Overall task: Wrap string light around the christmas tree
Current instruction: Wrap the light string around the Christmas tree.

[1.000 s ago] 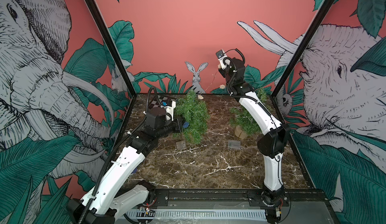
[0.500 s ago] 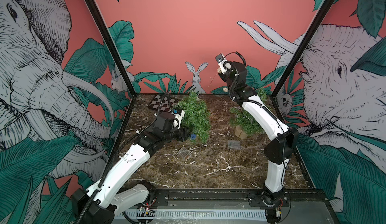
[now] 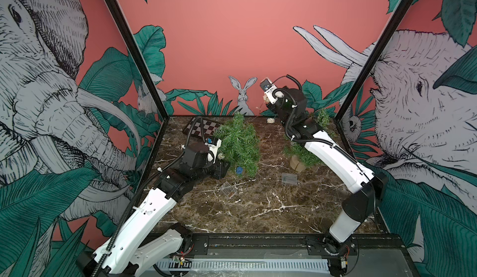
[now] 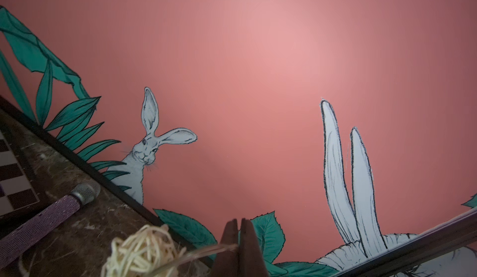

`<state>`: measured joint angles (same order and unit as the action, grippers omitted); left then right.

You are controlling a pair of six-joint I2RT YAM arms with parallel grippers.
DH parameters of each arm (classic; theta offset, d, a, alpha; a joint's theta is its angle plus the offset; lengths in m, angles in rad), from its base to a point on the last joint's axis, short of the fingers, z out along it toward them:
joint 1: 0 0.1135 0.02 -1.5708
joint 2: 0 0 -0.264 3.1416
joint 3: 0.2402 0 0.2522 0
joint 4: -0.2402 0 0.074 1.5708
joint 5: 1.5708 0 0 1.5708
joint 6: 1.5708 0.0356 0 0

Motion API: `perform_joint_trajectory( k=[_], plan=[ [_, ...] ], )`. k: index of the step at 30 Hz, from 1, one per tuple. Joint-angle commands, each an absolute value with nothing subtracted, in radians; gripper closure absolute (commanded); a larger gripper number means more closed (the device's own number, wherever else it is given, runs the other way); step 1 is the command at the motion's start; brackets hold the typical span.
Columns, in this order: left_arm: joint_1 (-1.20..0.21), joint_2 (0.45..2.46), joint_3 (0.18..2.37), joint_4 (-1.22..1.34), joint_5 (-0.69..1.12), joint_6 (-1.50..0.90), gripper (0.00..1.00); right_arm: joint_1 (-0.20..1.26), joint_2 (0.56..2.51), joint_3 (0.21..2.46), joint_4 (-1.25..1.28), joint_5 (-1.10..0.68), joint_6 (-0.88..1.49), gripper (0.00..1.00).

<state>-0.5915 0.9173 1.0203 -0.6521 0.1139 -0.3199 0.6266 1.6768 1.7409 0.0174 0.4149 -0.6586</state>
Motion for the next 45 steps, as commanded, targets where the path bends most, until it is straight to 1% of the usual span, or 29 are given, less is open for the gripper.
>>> perform_joint_trajectory(
  k=[1, 4, 7, 11, 14, 16, 19, 22, 24, 27, 32, 37, 40, 41, 42, 45],
  plan=[
    [-0.596, 0.887, 1.018, -0.620, 0.146, -0.309, 0.43, 0.644, 1.562, 1.692, -0.005, 0.461, -0.662, 1.00],
    [-0.626, 0.885, 1.019, -0.588, 0.148, -0.294, 0.44, 0.675, 1.500, 1.683, -0.116, 0.479, -0.628, 1.00],
    [-0.727, 0.884, 1.022, -0.511, 0.122, -0.243, 0.45, 0.691, 1.456, 1.716, -0.297, 0.486, -0.517, 1.00],
    [-0.937, 0.916, 0.974, -0.267, 0.031, -0.131, 0.44, 0.694, 1.396, 1.741, -0.519, 0.431, -0.284, 1.00],
    [-1.028, 1.025, 0.931, -0.024, -0.009, -0.071, 0.40, 0.694, 1.364, 1.752, -0.640, 0.358, -0.120, 1.00],
    [-1.051, 1.131, 0.943, 0.094, -0.055, -0.045, 0.39, 0.695, 1.353, 1.762, -0.703, 0.317, -0.036, 1.00],
    [-1.063, 1.262, 1.001, 0.191, -0.115, -0.016, 0.37, 0.696, 1.326, 1.754, -0.761, 0.272, 0.047, 1.00],
    [-1.065, 1.348, 1.016, 0.316, -0.104, -0.004, 0.33, 0.696, 1.282, 1.722, -0.764, 0.217, 0.101, 1.00],
    [-1.064, 1.402, 1.035, 0.351, -0.073, 0.002, 0.30, 0.696, 1.259, 1.719, -0.773, 0.192, 0.125, 1.00],
    [-1.065, 1.452, 1.034, 0.396, -0.085, 0.027, 0.27, 0.696, 1.232, 1.728, -0.776, 0.154, 0.151, 1.00],
    [-1.064, 1.519, 1.029, 0.493, -0.084, 0.055, 0.27, 0.698, 1.207, 1.735, -0.755, 0.040, 0.203, 1.00],
    [-1.065, 1.593, 1.035, 0.629, 0.005, 0.044, 0.29, 0.704, 1.211, 1.763, -0.750, 0.000, 0.212, 1.00],
    [-1.065, 1.620, 1.040, 0.687, 0.040, 0.038, 0.33, 0.705, 1.208, 1.774, -0.739, -0.020, 0.218, 1.00],
    [-1.063, 1.629, 1.043, 0.699, 0.055, 0.037, 0.37, 0.706, 1.206, 1.772, -0.735, -0.023, 0.219, 1.00],
    [-1.063, 1.634, 1.048, 0.699, 0.071, 0.035, 0.43, 0.706, 1.203, 1.771, -0.730, -0.021, 0.216, 1.00],
    [-1.064, 1.620, 1.049, 0.668, 0.136, -0.008, 0.67, 0.706, 1.198, 1.756, -0.720, 0.009, 0.198, 1.00]
  ],
)
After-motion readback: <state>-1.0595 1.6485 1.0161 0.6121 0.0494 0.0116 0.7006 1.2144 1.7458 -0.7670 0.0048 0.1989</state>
